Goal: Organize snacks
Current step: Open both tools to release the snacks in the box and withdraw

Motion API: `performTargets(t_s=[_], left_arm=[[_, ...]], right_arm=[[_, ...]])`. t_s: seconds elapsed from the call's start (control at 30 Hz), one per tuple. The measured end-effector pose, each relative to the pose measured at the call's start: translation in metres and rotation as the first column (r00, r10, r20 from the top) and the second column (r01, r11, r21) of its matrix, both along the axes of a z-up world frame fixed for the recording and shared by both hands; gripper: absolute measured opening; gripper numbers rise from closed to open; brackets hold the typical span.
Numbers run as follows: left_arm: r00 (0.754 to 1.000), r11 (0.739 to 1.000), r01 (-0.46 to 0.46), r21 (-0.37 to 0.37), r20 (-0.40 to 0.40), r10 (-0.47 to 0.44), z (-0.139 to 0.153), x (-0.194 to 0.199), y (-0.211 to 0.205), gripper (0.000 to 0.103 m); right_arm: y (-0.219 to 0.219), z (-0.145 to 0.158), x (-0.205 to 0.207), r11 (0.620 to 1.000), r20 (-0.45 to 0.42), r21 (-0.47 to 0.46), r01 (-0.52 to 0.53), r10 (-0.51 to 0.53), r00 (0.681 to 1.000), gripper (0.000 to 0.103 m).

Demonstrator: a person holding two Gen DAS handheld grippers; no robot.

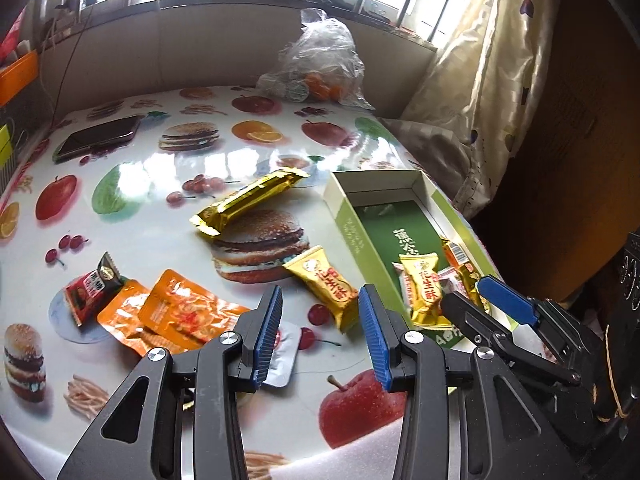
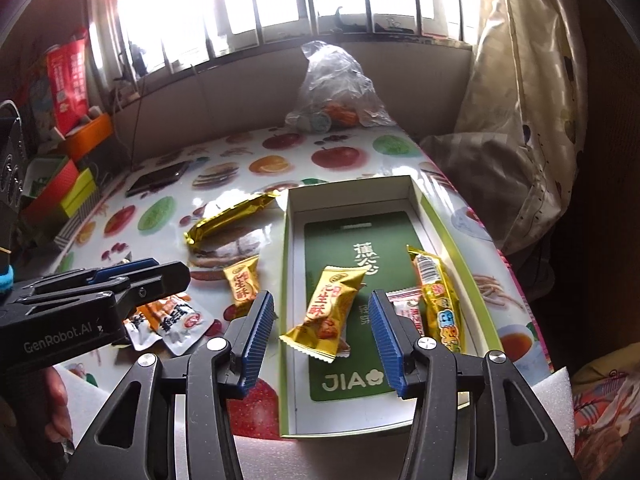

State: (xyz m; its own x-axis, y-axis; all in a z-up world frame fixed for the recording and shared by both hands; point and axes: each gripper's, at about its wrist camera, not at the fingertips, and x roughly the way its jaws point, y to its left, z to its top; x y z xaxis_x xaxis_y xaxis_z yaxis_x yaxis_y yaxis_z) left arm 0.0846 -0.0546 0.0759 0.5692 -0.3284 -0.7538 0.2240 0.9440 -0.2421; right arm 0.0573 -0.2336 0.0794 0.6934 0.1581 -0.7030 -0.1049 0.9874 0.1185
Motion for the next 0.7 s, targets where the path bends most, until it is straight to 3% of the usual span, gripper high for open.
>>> performTargets(t_s=[0.7], left_arm=[[0.978, 0.978, -0.206, 0.027, -0.036, 0.207, -0.025, -0.001, 0.104, 0.041]], right_arm=[[0.071, -0.021, 0.039, 0.980, -0.075, -0.052, -0.191, 0.187, 0.980, 0.049]])
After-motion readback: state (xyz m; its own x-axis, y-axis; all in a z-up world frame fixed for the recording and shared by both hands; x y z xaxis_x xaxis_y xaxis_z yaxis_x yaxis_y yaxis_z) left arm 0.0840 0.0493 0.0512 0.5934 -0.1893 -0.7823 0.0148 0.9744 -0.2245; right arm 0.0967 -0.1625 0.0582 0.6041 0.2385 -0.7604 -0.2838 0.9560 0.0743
